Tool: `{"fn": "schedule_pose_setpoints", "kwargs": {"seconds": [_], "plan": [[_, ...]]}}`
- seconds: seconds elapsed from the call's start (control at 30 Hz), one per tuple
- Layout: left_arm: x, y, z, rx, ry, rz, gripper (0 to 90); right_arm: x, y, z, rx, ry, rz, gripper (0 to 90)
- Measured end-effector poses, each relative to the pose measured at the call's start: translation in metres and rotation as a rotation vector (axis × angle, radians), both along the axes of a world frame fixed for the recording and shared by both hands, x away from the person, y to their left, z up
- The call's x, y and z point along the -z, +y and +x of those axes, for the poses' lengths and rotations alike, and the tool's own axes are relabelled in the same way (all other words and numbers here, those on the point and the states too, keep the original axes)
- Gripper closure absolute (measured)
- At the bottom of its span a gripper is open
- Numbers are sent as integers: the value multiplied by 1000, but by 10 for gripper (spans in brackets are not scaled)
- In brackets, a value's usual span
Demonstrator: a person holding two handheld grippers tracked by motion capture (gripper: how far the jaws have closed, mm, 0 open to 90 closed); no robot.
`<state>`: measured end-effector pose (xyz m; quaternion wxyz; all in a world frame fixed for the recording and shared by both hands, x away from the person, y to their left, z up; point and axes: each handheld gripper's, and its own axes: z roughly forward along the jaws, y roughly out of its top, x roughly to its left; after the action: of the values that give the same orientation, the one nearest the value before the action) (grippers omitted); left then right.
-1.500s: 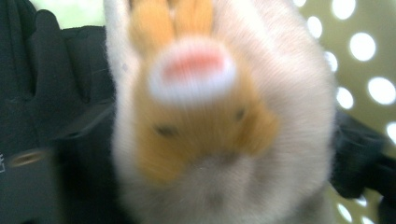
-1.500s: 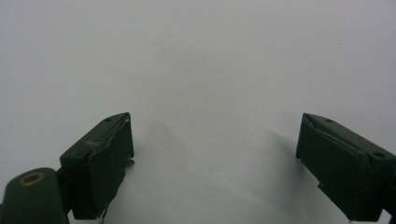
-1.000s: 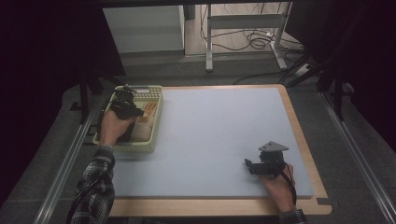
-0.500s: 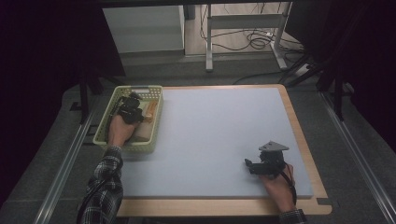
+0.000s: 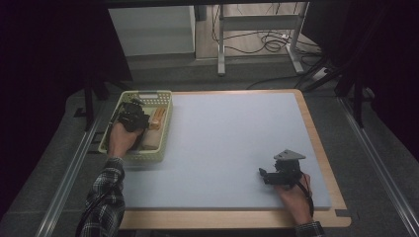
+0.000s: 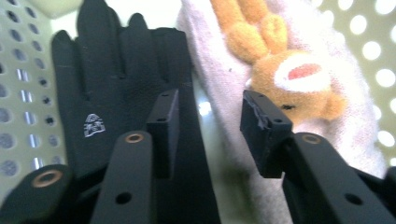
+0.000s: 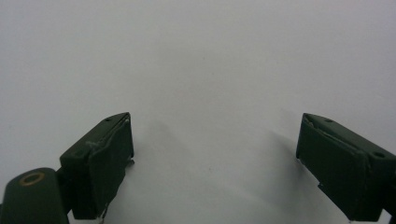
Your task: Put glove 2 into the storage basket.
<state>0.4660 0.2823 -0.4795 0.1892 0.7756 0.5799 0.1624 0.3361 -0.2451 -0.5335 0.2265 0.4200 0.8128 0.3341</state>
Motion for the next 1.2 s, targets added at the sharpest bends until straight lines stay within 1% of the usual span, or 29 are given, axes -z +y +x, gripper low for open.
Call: {"fn": "schedule_pose_setpoints", "kwargs": {"seconds": [0.17, 0.4, 0.57, 0.67, 0.87, 1.03, 1.2], "plan": [[-5, 6, -5, -2, -26, -8, 496, 0, 0, 0, 1, -2, -1, 108], [-12, 14, -13, -3, -71, -31, 398, 0, 0, 0, 1, -2, -1, 108], [-17, 19, -18, -5, -93, -72, 336, 0, 0, 0, 0, -3, -3, 108], [-19, 21, -20, -7, -101, -87, 286, 0, 0, 0, 0, -3, -3, 108], [-22, 25, -27, -5, -125, -127, 230, 0, 0, -1, 0, -4, -4, 108], [-25, 29, -33, 4, -150, -170, 199, 0, 0, -1, 0, -5, -6, 108], [-28, 29, -39, 24, -163, -187, 181, 0, 0, -1, 0, -4, -6, 108]]}}
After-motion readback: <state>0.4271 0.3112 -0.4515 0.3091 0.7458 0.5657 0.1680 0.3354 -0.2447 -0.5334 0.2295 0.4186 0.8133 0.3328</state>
